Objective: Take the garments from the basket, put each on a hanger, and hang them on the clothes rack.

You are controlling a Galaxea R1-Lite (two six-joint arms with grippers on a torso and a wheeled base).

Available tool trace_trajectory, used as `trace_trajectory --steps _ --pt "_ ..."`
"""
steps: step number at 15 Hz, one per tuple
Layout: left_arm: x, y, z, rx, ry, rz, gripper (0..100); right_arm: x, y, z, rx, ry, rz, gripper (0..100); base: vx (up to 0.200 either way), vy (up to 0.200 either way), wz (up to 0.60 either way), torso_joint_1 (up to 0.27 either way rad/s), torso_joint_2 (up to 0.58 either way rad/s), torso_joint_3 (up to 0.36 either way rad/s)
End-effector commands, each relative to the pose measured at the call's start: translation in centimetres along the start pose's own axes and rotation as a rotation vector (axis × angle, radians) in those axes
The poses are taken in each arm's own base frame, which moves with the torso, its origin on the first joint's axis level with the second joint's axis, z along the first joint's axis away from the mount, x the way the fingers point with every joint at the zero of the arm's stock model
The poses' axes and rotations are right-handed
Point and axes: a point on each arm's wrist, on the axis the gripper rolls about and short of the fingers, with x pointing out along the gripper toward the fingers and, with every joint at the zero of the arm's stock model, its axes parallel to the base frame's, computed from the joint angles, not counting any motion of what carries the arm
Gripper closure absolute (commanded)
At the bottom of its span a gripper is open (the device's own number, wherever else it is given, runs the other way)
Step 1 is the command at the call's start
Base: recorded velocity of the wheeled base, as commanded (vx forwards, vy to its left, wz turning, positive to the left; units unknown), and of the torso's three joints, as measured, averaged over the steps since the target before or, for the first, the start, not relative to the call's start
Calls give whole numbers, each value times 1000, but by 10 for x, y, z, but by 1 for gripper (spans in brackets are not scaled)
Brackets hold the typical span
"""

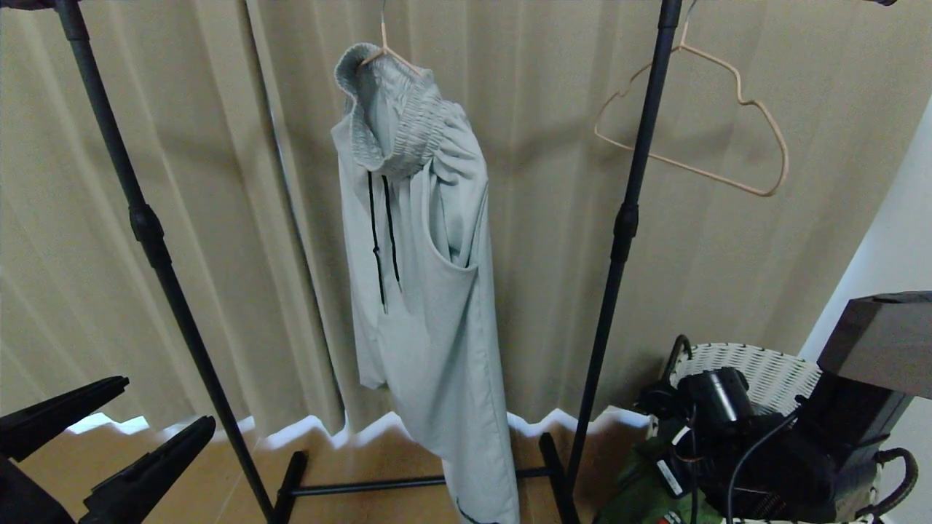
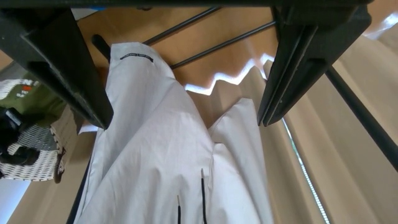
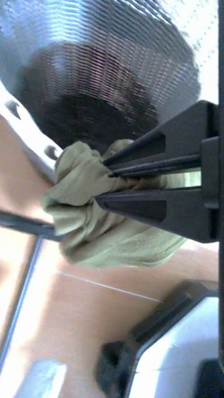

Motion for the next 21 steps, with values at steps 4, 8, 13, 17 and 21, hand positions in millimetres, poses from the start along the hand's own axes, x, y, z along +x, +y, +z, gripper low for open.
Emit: trace_trajectory --steps 4,8,13,17,21 --pt "-1 -1 -2 5 5 -8 0 -17 0 -9 -70 -194 -34 100 0 0 0 0 0 0" --pt "-2 -1 -1 5 -6 -10 0 -48 -4 -1 -62 -334 -60 100 0 0 0 0 0 0" --pt "-3 -1 -1 5 -9 -10 0 -128 -16 30 -52 -539 -78 100 0 0 0 0 0 0" --pt "-7 -1 -5 44 -14 -10 0 -182 -18 45 -61 -641 -16 100 0 0 0 0 0 0" --pt "-15 -1 -7 106 -43 -5 0 -209 -10 49 -70 -739 71 100 0 0 0 0 0 0"
